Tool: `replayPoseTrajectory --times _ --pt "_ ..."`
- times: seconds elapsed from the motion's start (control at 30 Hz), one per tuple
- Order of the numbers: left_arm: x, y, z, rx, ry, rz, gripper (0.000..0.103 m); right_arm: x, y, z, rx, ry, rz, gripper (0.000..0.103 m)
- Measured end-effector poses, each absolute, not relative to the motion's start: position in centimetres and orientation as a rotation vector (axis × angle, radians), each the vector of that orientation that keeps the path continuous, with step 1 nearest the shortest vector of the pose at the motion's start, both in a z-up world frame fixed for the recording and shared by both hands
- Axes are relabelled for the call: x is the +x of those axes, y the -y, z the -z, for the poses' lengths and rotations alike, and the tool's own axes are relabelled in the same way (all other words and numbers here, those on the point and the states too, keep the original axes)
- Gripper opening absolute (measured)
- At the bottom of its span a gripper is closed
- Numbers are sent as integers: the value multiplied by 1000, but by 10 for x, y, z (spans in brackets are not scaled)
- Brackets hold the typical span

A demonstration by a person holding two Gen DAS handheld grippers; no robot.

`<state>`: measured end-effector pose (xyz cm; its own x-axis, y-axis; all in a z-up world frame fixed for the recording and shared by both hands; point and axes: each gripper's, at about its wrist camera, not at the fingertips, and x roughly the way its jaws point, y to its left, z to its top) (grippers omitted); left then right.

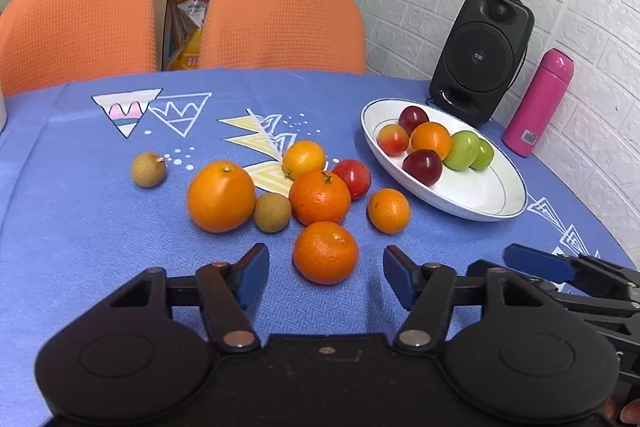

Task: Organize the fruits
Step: 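Move both tools back toward the remaining fruit cluster, then grasp a large orange with the left tool while the right tool grasps a mandarin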

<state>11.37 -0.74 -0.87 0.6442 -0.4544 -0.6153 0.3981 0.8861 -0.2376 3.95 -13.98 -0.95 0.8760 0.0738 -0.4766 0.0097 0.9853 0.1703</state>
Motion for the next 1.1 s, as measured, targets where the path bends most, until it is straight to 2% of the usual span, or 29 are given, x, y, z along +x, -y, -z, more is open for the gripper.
replayPoseTrajectory --times 0.07,0.1,0.53,1.0,1.1 --pt "116 8 10 -86 -731 488 103 45 139 11 176 -514 -45 88" --pt "117 8 11 -87 -735 490 103 48 138 11 175 -518 -50 86" --pt "122 3 15 -104 -759 535 103 80 130 14 159 -552 -89 73" --pt "120 0 15 -114 -758 548 103 109 119 15 121 -579 -102 70" --pt "121 -2 15 -119 -759 552 103 114 116 17 109 -587 -102 66"
